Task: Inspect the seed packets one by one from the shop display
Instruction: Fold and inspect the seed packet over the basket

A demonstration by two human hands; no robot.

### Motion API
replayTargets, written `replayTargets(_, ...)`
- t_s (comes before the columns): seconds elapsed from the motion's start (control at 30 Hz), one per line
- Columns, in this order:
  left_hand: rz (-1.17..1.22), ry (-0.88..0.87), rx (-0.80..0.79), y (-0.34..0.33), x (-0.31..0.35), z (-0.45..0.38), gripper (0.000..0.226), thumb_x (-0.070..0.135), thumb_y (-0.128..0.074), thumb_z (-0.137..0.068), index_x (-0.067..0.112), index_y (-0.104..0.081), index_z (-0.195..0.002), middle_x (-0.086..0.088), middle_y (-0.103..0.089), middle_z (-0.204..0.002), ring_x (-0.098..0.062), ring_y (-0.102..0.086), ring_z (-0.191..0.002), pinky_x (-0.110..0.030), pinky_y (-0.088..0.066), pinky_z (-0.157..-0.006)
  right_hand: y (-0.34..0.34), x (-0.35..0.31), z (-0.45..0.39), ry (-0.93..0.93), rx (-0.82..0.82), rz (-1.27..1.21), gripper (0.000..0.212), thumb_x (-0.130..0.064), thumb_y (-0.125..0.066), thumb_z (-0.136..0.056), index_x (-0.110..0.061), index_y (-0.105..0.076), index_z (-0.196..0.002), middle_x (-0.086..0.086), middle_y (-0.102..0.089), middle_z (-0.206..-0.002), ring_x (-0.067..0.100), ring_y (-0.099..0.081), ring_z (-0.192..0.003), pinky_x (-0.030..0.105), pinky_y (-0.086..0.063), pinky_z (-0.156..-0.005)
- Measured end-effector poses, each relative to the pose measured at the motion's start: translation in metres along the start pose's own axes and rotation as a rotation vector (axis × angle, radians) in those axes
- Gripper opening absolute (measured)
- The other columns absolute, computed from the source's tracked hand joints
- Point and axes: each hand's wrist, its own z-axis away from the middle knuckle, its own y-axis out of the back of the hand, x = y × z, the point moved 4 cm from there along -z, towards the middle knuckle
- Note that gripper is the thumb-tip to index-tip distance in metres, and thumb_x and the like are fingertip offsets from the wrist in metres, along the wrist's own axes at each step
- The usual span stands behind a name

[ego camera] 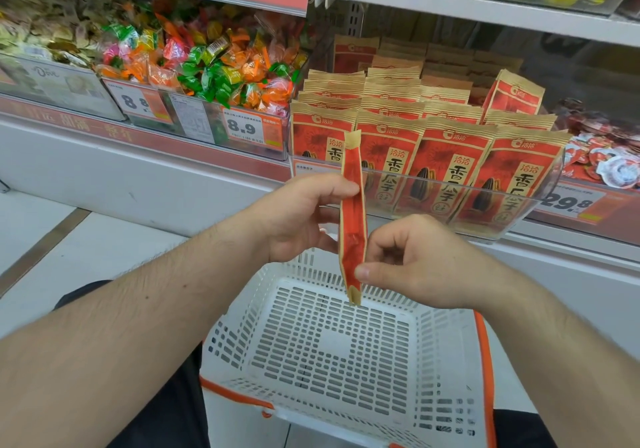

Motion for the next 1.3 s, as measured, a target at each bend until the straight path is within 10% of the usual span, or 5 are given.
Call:
replayTargets(0.33, 0.202, 0.056, -0.133, -0.011, -0.005, 0.003, 0.058, 0.021, -0.05, -0.064, 0.002, -0.062, -0.117, -0.024, -0.055, -0.117, -0.038, -0.052, -0.103, -0.055, -0.043, -0.102, 0.021, 0.015, -0.005, -0.096, 0.373, -0.41, 0.046, -0.049, -0.07, -0.067, -0.012, -0.058, -0.092, -0.008, -0.065, -0.079, 0.007, -0.06, -0.068, 0.021, -0.044, -0.054)
replayTargets(0.47, 0.242, 0.073, -0.183, -0.016, -0.006, 0.002, 0.059, 0.027, -0.053, -0.054, 0.006, -0.07, -0.107, -0.017, -0.067, -0.106, -0.033, -0.064, -0.091, -0.046, -0.053, -0.087, 0.008, 0.019, -0.007, -0.174, 0.273, -0.461, 0.039, -0.042, -0.071, -0.079, -0.027, -0.061, -0.114, -0.005, -0.072, -0.099, 0.012, -0.063, -0.072, 0.029, -0.045, -0.055)
replayTargets(0.63, 0.214, 0.055, -0.073, -0.012, -0.004, 0.002, 0.059, 0.03, -0.047, -0.068, 0.002, -0.066, -0.117, -0.023, -0.067, -0.113, -0.034, -0.065, -0.095, -0.046, -0.053, -0.09, 0.011, 0.018, -0.008, -0.148, 0.389, -0.5, 0.013, -0.02, -0.07, -0.089, -0.026, -0.068, -0.1, -0.005, -0.073, -0.089, 0.002, -0.064, -0.061, 0.017, -0.046, -0.051)
replayTargets(0.8, 0.126, -0.166, 0.096, -0.007, 0.002, 0.003, 0.035, 0.029, -0.051, -0.093, 0.009, -0.067, -0.117, -0.016, -0.072, -0.115, -0.03, -0.069, -0.098, -0.047, -0.056, -0.086, 0.011, 0.018, -0.008, -0.163, 0.445, -0.396, 0.007, -0.024, -0.07, -0.089, -0.022, -0.072, -0.096, -0.003, -0.076, -0.091, 0.012, -0.071, -0.08, 0.037, -0.057, -0.072)
replayTargets(1.3, 0.218, -0.114, -0.014, -0.007, 0.006, 0.005, 0.047, 0.033, -0.045, -0.097, 0.001, -0.061, -0.129, -0.023, -0.068, -0.12, -0.035, -0.068, -0.104, -0.045, -0.059, -0.086, 0.026, 0.008, -0.001, -0.101, 0.515, -0.601, 0.036, -0.019, -0.051, -0.101, -0.01, -0.069, -0.071, 0.001, -0.069, -0.063, 0.014, -0.045, -0.044, 0.021, -0.039, -0.046)
